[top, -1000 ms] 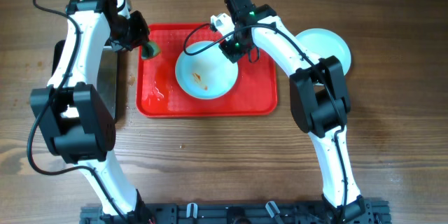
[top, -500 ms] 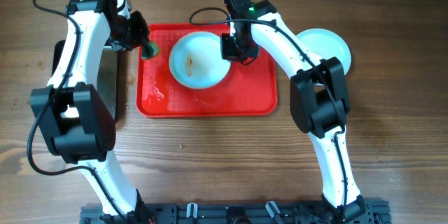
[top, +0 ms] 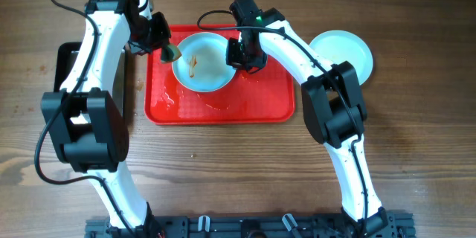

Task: Clean dirty plates on tray and stack at the side
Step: 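Drag the last plate to the tray center and grip its rim with right gripper, then scrub the last plate with the sponge in the left gripper, then carry the last plate right and stack it on the plate pile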

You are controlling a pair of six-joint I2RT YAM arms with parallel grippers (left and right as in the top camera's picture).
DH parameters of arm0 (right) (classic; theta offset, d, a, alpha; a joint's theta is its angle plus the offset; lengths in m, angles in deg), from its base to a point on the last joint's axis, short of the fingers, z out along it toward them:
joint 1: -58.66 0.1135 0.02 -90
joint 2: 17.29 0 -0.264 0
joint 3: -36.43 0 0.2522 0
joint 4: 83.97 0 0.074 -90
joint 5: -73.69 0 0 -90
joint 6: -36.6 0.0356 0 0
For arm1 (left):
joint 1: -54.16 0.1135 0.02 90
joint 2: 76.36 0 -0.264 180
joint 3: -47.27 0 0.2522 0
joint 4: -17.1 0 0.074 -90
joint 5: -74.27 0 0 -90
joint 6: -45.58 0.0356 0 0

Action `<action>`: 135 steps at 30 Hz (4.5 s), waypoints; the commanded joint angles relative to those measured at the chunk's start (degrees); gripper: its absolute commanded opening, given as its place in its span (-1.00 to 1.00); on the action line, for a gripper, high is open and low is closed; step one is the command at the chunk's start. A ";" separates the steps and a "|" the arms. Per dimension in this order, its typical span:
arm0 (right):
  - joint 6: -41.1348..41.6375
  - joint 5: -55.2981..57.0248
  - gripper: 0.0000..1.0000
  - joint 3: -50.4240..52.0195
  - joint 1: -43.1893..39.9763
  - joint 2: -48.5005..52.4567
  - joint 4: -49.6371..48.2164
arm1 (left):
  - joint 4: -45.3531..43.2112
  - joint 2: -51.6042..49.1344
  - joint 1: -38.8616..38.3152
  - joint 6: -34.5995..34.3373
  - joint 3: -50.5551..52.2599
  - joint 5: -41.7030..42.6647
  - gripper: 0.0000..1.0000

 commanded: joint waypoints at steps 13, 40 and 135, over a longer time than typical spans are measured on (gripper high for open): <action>-0.68 -0.44 -0.92 0.66 0.35 1.29 -0.55 | -9.90 -13.64 -6.23 14.86 1.03 -1.14 -0.92; -1.42 -0.68 -0.91 0.66 0.35 1.29 -1.03 | -14.25 -14.82 -9.16 -4.33 1.03 -36.24 -0.92; -4.74 -15.87 -0.91 0.66 -2.60 5.16 -2.97 | 2.32 -8.44 3.87 2.86 -5.11 14.69 -0.92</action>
